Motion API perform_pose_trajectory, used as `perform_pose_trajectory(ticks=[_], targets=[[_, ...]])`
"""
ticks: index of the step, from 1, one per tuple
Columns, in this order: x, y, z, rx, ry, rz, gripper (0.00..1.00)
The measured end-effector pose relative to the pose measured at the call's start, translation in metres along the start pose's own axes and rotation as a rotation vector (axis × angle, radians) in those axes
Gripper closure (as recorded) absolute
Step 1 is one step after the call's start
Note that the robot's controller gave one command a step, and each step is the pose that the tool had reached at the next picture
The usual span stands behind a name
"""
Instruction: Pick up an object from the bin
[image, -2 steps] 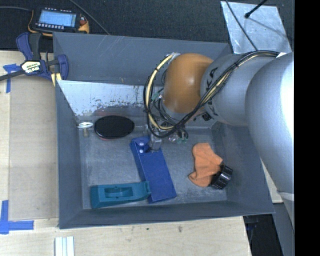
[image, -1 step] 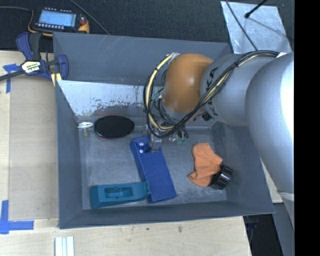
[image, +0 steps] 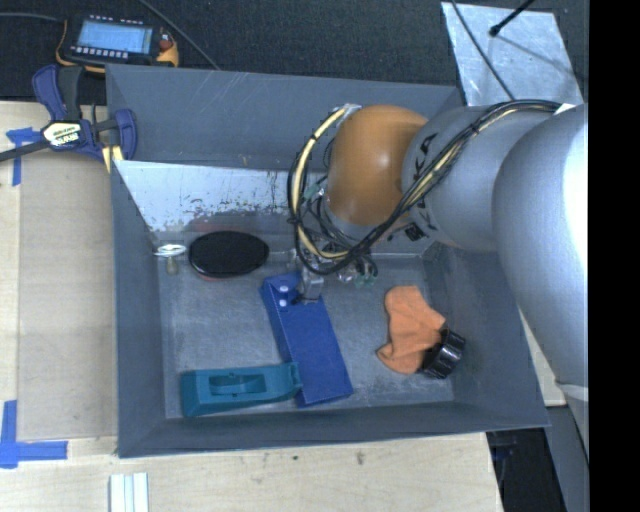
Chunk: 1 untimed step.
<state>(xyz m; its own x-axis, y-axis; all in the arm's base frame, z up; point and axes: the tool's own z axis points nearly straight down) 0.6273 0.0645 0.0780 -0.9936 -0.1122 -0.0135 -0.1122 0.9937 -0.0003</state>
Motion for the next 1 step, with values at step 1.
perform_pose_trajectory(ticks=[1], targets=[[-0.0003,0.0,-0.0053,0.0,0.003,0.0,1.0]])
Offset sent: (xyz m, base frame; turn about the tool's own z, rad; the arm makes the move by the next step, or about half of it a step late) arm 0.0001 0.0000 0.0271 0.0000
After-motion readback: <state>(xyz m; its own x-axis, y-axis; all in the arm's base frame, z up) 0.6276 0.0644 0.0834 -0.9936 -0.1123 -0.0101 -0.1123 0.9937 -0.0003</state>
